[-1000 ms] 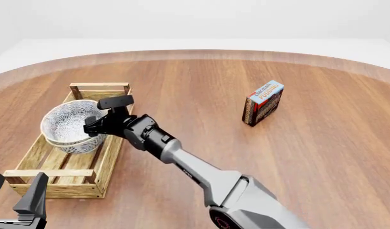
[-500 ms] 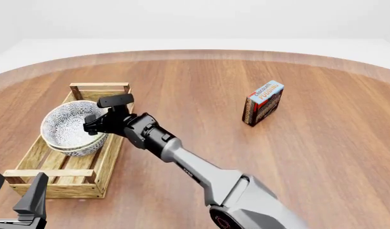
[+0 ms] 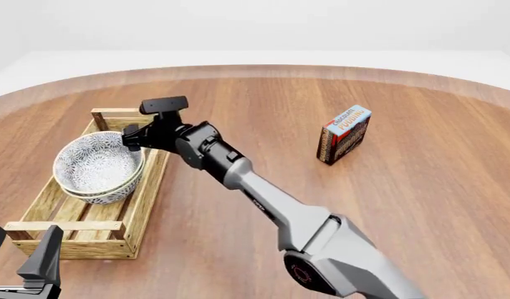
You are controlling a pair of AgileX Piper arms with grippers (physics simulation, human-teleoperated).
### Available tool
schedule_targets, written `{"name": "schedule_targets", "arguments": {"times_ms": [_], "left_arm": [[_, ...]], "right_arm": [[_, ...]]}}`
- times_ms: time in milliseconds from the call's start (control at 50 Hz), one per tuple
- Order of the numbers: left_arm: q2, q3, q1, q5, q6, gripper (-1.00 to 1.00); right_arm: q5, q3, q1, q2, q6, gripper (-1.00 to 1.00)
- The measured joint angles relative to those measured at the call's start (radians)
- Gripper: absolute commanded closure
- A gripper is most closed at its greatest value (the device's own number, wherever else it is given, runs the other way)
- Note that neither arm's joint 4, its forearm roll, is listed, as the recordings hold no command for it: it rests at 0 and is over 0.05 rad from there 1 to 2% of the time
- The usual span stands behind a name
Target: Stack the left bowl on the right bowl and place them in the tray.
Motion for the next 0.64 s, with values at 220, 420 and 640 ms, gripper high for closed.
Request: {"name": "schedule_targets", "arguments": {"times_ms": [220,420,640], "left_arm": [[0.0,0.0,0.0,0.0,0.0,-1.0],[0.0,0.0,0.0,0.0,0.0,-1.0],[0.0,0.0,0.0,0.0,0.0,-1.0]], "right_arm": [[0.061,-0.002,-0.011,-0.099,-0.049,-1.0],[0.122,-0.002,-0.032,-0.191,-0.086,-1.0],[0.106,0.136,-0.05,-0.33,-0.119,-1.0]]}}
